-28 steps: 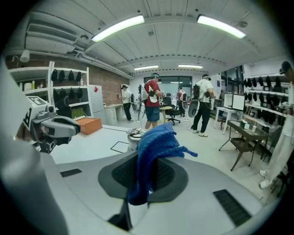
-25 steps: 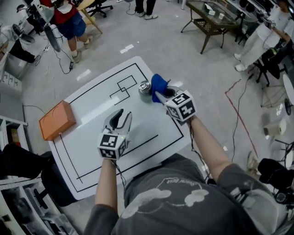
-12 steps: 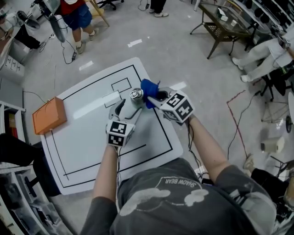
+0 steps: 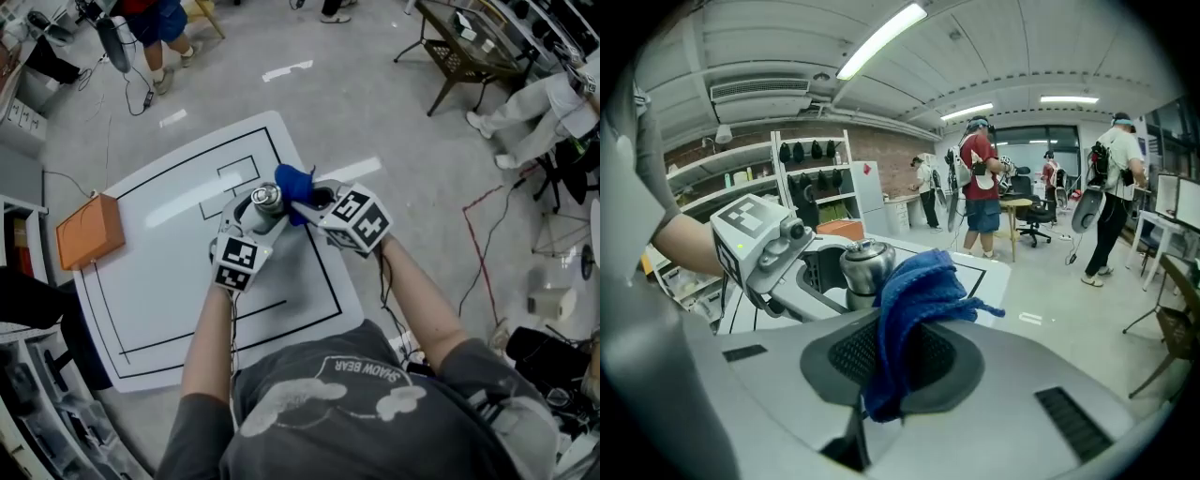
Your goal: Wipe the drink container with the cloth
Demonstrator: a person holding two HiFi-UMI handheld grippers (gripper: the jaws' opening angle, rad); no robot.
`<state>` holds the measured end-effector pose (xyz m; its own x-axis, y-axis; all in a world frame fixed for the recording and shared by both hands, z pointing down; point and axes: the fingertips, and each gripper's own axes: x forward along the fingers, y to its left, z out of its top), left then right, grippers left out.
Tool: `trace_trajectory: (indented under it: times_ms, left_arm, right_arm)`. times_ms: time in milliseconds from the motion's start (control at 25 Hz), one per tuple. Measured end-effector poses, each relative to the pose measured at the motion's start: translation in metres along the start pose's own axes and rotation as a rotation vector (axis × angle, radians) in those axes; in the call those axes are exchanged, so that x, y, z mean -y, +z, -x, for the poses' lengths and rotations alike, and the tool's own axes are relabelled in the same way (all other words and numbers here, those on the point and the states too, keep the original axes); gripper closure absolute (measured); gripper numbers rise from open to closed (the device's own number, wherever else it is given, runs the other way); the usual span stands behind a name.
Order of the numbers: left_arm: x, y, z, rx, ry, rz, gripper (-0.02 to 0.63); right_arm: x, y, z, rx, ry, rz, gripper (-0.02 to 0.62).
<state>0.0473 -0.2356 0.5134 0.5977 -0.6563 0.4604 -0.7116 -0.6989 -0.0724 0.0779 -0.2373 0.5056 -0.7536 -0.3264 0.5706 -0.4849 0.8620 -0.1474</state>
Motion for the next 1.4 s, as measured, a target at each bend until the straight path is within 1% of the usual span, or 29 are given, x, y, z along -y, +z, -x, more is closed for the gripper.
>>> trace_trajectory:
  times_ms: [160,400,720,840,1000,1080,1160,1240,1320,1400]
  left_arm:
    - [0.001,-0.001,0.001,0.004,-0.036,-0.018,0.282]
    - [0.001,-0.001,0.001,0.037,-0.086,-0.042,0.282]
    - [0.000,-0.002,0.003,0.050,-0.181,-0.097,0.282]
    - [-0.001,-0.002,0.004,0.057,-0.226,-0.133,0.284]
    - [0.000,-0.005,0.006,0.029,-0.320,-0.202,0.288]
    - [0.001,-0.004,0.007,0.020,-0.343,-0.220,0.288]
    - [0.002,-0.004,0.007,0.019,-0.332,-0.211,0.288]
    - [0.001,-0.005,0.008,0.015,-0.281,-0.169,0.288]
    - [-0.003,-0.005,0.013,0.024,-0.193,-0.093,0.284]
    - [-0.007,-0.004,0.023,0.064,-0.091,0.009,0.284]
  right_arm:
    - [0.006,-0.018,-0.011,-0.056,0.001,-0.016,0.552]
    - [0.013,-0.040,-0.029,-0.139,-0.004,-0.020,0.552]
    - [0.016,-0.056,-0.042,-0.196,-0.004,-0.057,0.552]
    - [0.017,-0.056,-0.044,-0.199,-0.025,-0.055,0.552]
    - [0.013,-0.056,-0.042,-0.215,-0.062,-0.055,0.552]
    - [0.010,-0.056,-0.041,-0.230,-0.084,-0.056,0.552]
    - [0.010,-0.057,-0.038,-0.242,-0.114,-0.051,0.552]
    - [0.011,-0.054,-0.035,-0.228,-0.144,-0.055,0.552]
    - [0.013,-0.048,-0.030,-0.186,-0.157,-0.072,0.552]
    - [0.014,-0.041,-0.021,-0.155,-0.164,-0.087,0.551]
